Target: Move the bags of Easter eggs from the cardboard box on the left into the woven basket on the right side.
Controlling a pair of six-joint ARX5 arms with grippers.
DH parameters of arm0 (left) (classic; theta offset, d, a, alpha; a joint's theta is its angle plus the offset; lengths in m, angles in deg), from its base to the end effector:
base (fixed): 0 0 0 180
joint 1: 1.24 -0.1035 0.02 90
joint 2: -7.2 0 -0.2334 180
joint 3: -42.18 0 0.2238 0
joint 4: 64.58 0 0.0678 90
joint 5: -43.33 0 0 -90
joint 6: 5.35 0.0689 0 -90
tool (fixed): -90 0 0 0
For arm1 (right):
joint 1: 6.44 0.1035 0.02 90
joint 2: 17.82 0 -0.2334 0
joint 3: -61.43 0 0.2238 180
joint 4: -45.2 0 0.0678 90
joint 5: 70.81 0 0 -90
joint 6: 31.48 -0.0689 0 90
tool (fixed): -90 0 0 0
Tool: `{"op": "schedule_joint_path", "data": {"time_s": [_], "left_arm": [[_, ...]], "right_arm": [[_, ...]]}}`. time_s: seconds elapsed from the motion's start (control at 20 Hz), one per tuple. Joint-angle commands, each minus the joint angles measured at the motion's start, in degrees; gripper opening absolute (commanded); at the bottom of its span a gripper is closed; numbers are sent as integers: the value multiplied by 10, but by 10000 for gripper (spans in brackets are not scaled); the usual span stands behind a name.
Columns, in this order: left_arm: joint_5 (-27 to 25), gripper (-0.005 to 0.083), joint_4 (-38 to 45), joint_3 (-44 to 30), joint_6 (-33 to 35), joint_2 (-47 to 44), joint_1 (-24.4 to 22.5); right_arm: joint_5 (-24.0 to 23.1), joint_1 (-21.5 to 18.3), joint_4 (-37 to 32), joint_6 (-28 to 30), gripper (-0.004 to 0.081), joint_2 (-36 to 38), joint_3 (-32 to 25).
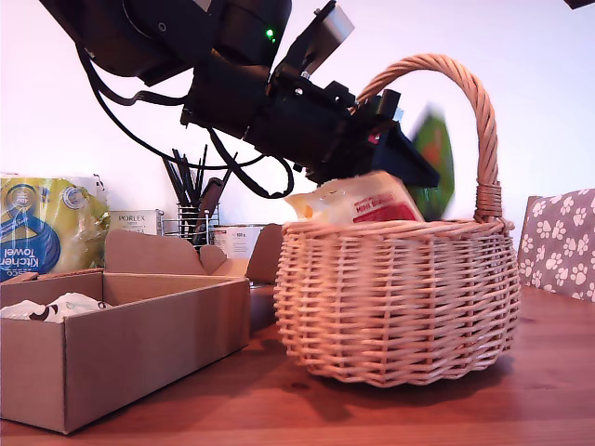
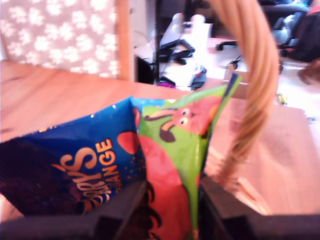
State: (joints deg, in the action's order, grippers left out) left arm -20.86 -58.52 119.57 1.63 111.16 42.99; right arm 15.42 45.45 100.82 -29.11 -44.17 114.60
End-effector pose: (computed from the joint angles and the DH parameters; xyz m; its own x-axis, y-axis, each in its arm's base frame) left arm 0.2643 -0.2992 0.1844 0.3005 -0.9001 -0.3154 0.9438 0.3282 -0.0376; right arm 0.0839 0.0997 0.2423 0.5914 0.6474 -0.4807 -0.7612 0.6449 -0.0679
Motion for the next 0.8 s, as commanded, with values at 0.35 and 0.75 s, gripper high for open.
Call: {"op": "schedule_joint_path", "data": {"time_s": [0.35,0.75], "left_arm": [[-8,104,-45,19,-12,-42,14],[-105,-20,-273,17,40,-202,-8]], "right_arm": [[4,5,-3,-9,-13,0,-2],[4,5,0,-8,-13,0,-2]]}}
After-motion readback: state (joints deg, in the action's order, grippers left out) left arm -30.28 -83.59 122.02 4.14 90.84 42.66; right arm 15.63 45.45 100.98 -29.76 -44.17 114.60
